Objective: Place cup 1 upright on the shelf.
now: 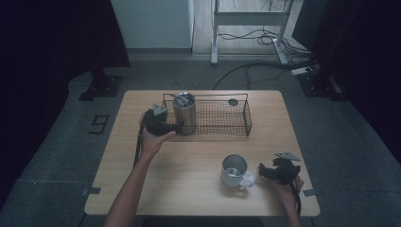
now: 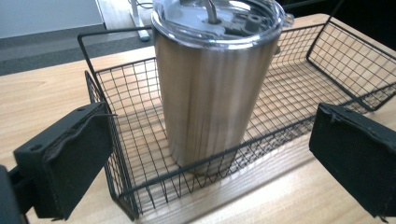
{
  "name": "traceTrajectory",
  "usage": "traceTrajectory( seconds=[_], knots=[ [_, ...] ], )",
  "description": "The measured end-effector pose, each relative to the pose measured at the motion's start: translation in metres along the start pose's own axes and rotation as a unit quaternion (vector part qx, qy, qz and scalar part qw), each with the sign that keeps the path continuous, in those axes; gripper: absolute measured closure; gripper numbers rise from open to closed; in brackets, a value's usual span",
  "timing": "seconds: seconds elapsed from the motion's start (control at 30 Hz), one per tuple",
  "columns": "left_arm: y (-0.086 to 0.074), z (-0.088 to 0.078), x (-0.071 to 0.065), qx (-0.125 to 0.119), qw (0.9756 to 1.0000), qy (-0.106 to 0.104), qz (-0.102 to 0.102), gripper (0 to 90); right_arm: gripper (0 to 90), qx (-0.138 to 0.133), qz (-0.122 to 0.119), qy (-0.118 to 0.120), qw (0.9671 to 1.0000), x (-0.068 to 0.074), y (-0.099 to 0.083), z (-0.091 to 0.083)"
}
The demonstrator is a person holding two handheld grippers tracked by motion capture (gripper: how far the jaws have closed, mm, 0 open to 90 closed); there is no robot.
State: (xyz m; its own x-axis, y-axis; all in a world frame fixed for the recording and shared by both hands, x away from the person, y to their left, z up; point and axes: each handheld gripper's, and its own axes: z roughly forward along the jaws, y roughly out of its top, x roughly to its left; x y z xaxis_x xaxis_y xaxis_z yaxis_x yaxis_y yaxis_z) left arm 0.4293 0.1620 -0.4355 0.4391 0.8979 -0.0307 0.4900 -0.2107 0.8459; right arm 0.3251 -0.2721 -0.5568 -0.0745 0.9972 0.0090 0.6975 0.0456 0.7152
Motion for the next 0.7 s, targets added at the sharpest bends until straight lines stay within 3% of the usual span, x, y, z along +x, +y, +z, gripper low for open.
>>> traceTrajectory(
  seconds=[0.3, 0.7],
  knots=[
    [-0.020, -0.012, 0.001, 0.003, 0.9999, -0.008, -0.008, 1.0, 0.0, 0.001, 0.000, 0.000, 1.0000, 0.000, 0.000, 0.000],
    [-0.069, -0.027, 0.000, 0.026, 0.9996, -0.009, -0.008, 3.6, 0.0, 0.001, 0.000, 0.000, 1.0000, 0.000, 0.000, 0.000]
  ],
)
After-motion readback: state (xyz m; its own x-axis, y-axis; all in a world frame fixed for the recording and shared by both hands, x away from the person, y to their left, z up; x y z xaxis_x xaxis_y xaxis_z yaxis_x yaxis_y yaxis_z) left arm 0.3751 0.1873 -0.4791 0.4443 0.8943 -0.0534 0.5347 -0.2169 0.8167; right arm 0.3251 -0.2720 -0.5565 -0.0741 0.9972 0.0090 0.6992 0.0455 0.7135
